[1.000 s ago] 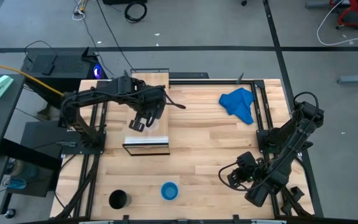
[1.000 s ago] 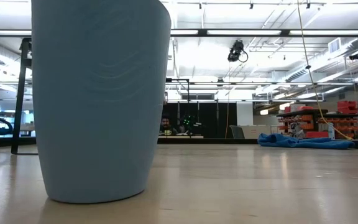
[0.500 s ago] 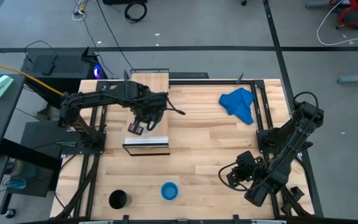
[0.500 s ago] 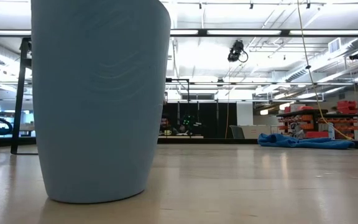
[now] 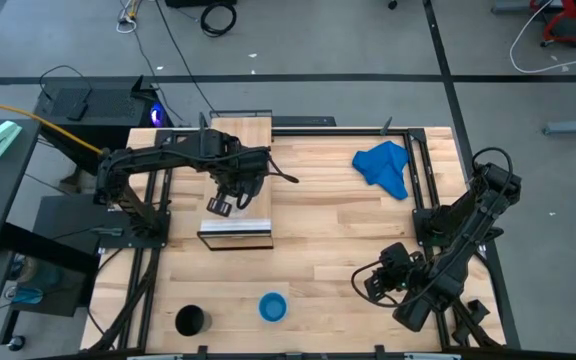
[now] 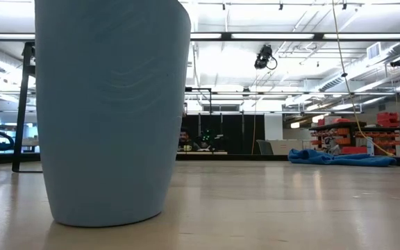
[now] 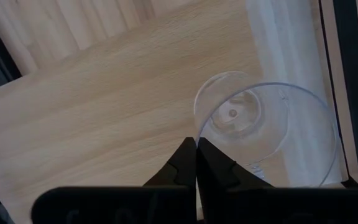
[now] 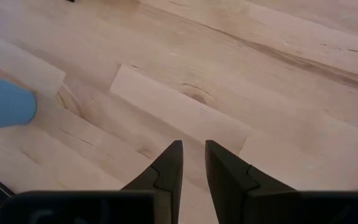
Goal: Stack small to large cups/mugs on shelf
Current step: Put the transparent mug on the shelf, then put the blue cup on the shelf
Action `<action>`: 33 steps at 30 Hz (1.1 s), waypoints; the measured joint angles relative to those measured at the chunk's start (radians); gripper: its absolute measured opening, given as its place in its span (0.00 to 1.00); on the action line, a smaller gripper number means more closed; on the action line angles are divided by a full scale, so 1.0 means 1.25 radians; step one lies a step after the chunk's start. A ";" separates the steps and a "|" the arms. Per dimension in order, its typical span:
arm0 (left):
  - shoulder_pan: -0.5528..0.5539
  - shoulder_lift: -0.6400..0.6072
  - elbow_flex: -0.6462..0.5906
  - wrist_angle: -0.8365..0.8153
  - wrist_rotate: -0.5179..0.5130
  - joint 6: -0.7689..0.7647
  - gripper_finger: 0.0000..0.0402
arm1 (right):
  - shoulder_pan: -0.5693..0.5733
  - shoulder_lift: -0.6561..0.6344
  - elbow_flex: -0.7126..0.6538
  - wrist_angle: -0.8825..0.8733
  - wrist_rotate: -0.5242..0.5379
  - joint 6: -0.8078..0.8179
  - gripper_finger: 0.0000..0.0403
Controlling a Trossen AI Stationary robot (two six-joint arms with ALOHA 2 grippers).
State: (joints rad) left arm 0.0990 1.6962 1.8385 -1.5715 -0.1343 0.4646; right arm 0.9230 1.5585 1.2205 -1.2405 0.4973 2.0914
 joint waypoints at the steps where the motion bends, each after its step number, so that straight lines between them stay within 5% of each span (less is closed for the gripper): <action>1: 0.000 0.000 0.000 0.000 0.000 -0.001 0.02 | 0.000 0.000 0.000 0.000 0.000 0.000 0.19; 19: 0.000 -0.001 0.001 0.000 0.006 -0.007 0.17 | 0.000 0.000 0.000 0.000 -0.001 0.000 0.19; 33: 0.004 -0.001 0.001 0.000 -0.099 -0.081 0.21 | 0.000 0.000 0.000 0.001 -0.001 0.000 0.19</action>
State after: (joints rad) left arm 0.1036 1.6951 1.8400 -1.5711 -0.2585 0.3631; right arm 0.9234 1.5585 1.2205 -1.2396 0.4965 2.0914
